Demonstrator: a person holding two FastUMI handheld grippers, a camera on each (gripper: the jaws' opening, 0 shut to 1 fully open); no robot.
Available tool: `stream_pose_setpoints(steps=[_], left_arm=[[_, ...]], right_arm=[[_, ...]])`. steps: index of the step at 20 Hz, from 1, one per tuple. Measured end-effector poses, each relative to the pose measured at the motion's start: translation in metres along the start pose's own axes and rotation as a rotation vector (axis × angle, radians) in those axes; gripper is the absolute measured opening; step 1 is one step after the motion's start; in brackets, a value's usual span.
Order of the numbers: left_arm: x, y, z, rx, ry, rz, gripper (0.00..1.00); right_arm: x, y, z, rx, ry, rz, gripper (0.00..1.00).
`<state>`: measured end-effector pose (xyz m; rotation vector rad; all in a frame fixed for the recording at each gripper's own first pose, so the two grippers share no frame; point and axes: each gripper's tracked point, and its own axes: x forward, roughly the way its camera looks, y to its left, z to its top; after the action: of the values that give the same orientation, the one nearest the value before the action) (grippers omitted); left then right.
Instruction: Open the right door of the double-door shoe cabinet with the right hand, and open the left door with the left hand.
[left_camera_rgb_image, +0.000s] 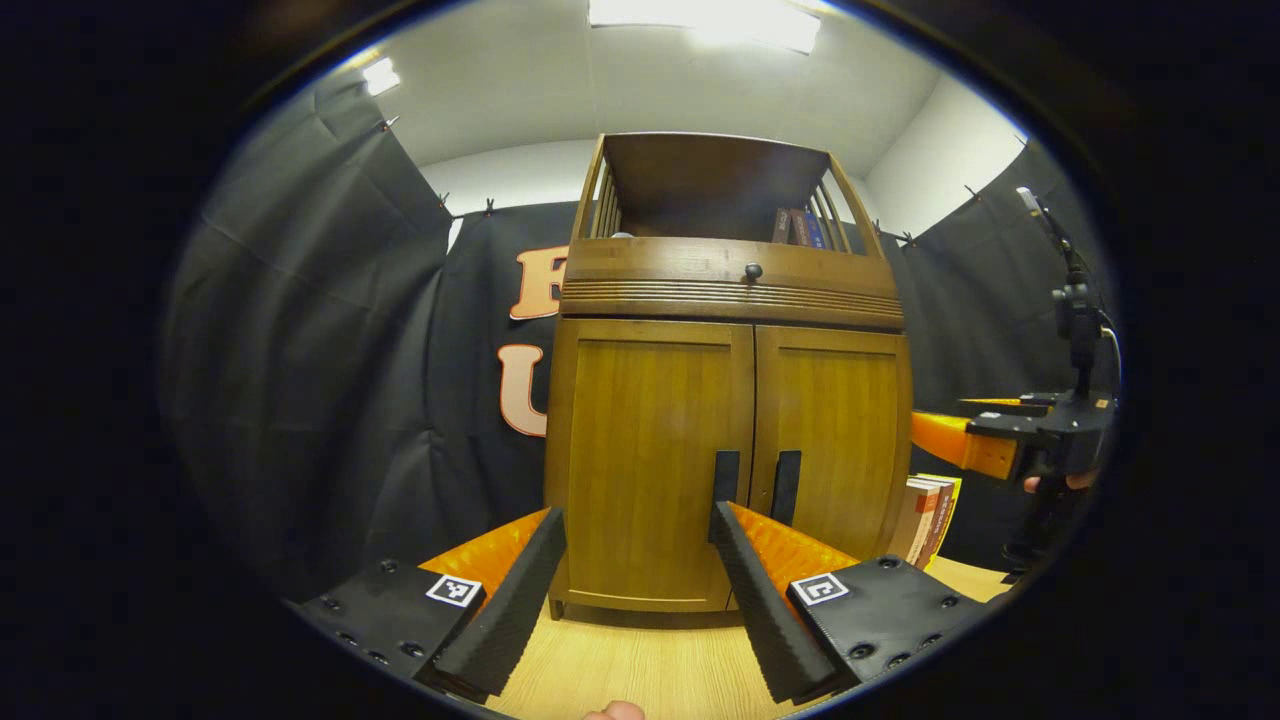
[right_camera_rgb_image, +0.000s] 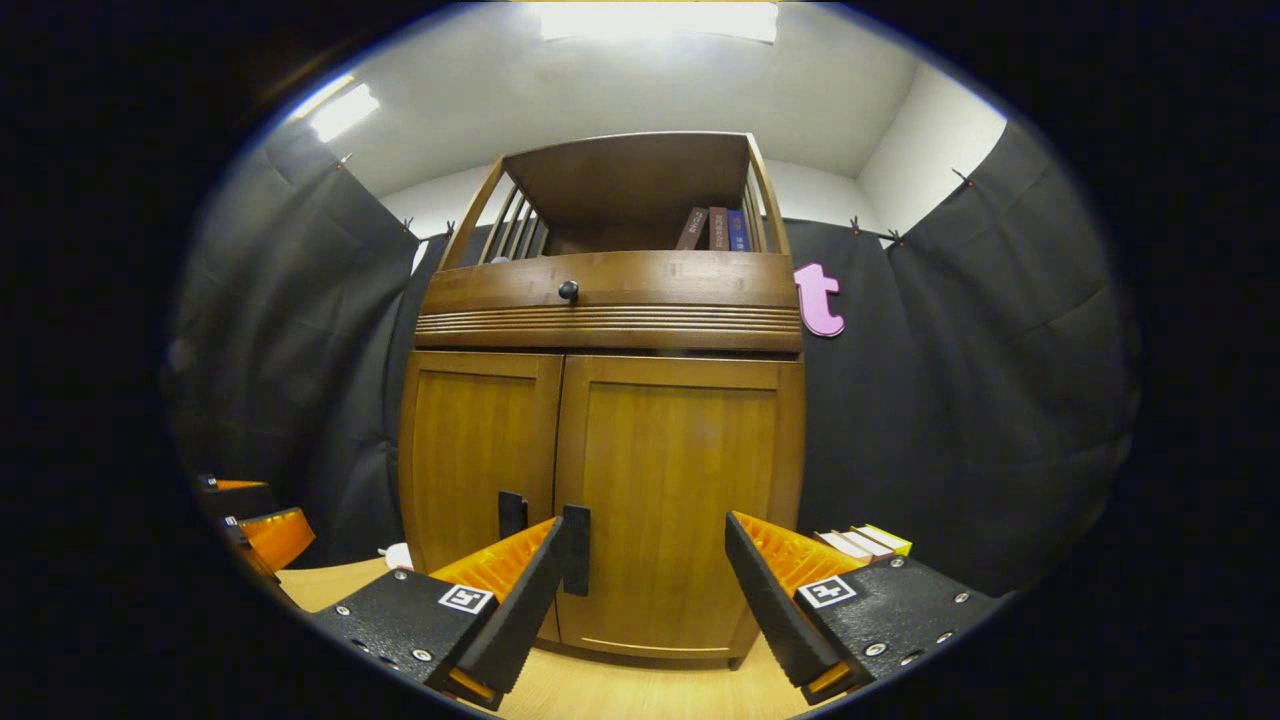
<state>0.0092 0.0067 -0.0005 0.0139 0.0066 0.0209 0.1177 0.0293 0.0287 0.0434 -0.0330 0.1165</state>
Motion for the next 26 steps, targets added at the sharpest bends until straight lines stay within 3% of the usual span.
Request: stream_pose_setpoints(steps=[7, 13, 14, 16, 17, 19, 20, 21, 22, 25, 26], left_arm=[[-0.011, 0.012, -0.003, -0.016, 0.003, 0.021, 0.94], [-0.015, 0.023, -0.003, -0.02, -0.008, 0.05, 0.94], [-0.016, 0.022, -0.003, -0.021, -0.009, 0.048, 0.94], [-0.016, 0.023, 0.002, -0.019, -0.02, 0.043, 0.97], [-0.016, 0.026, 0.004, -0.013, -0.03, 0.046, 0.96], [-0.015, 0.03, 0.003, -0.011, -0.033, 0.05, 0.96], [-0.015, 0.031, 0.002, -0.014, -0.03, 0.047, 0.96], [-0.014, 0.033, 0.0, -0.022, -0.026, 0.046, 0.99], [-0.014, 0.035, -0.003, -0.028, -0.016, 0.049, 0.99], [-0.011, 0.039, -0.006, -0.027, -0.006, 0.049, 0.99], [-0.01, 0.04, -0.008, -0.03, -0.005, 0.047, 0.96]], right_arm=[[0.086, 0.031, -0.033, -0.015, 0.027, 0.046, 0.95], [0.124, 0.051, -0.093, 0.004, 0.11, 0.033, 0.93], [0.131, 0.054, -0.101, 0.001, 0.123, 0.026, 0.97], [0.145, 0.061, -0.118, -0.006, 0.158, 0.013, 0.8], [0.151, 0.061, -0.126, -0.01, 0.173, 0.001, 0.82], [0.165, 0.055, -0.135, -0.025, 0.178, -0.034, 0.75], [0.172, 0.053, -0.14, -0.02, 0.187, -0.041, 0.8], [0.177, 0.055, -0.145, -0.002, 0.199, -0.036, 0.66], [0.183, 0.057, -0.147, 0.017, 0.212, -0.03, 0.63], [0.188, 0.062, -0.153, 0.053, 0.23, -0.034, 0.37], [0.185, 0.061, -0.15, 0.051, 0.209, -0.034, 0.35]])
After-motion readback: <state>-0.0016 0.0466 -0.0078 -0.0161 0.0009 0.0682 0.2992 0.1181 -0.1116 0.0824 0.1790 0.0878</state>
